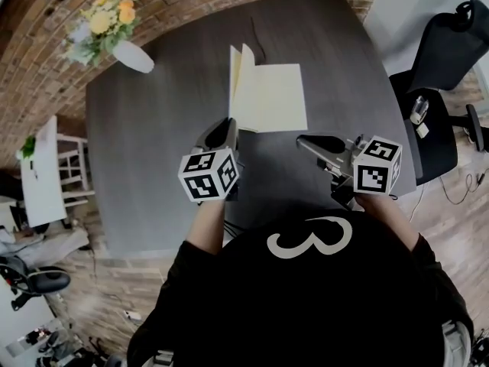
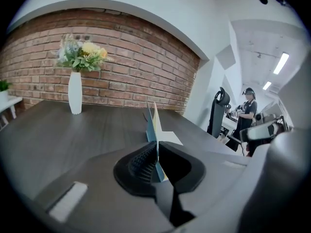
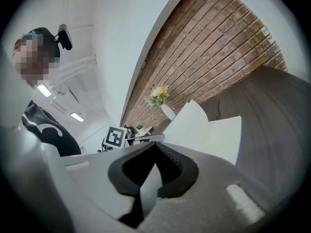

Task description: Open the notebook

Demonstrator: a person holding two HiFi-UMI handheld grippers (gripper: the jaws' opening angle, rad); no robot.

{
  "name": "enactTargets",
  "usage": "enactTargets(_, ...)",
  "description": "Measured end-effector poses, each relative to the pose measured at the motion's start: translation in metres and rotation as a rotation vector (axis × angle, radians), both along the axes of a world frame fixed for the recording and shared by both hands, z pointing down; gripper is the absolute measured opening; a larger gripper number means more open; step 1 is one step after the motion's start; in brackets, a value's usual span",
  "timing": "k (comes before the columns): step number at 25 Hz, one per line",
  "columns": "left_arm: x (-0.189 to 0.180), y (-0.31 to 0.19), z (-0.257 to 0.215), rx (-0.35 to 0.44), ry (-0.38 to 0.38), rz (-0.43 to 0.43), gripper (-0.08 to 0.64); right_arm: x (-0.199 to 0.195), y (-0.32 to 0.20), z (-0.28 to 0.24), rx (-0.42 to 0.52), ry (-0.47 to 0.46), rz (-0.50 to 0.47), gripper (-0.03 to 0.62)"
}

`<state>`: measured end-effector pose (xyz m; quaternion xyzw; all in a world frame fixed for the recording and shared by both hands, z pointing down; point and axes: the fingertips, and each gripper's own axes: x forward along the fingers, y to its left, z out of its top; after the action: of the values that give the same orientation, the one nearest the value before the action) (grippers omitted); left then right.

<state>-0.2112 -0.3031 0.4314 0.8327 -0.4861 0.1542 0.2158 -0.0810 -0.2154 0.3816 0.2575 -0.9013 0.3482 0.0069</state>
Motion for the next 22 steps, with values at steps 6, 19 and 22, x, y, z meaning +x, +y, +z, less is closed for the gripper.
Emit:
enactTargets(6, -0.025, 0.000, 0.012, -0.055, 0.089, -0.071, 0.031, -0.009, 0.000, 0.002, -0.002, 0.023, -0.007, 0.002)
enactTargets(19, -0.068, 0.015, 0.061, -0.175, 0.105, -0.181, 0.044, -0.026, 0.011, 0.019, -0.037, 0.019, -0.002, 0.002)
enactTargets(22, -0.068, 0.019, 0.073, -0.211, 0.105, -0.177, 0.051, -0.028, 0.012, 0.021, -0.042, 0.017, -0.002, 0.002)
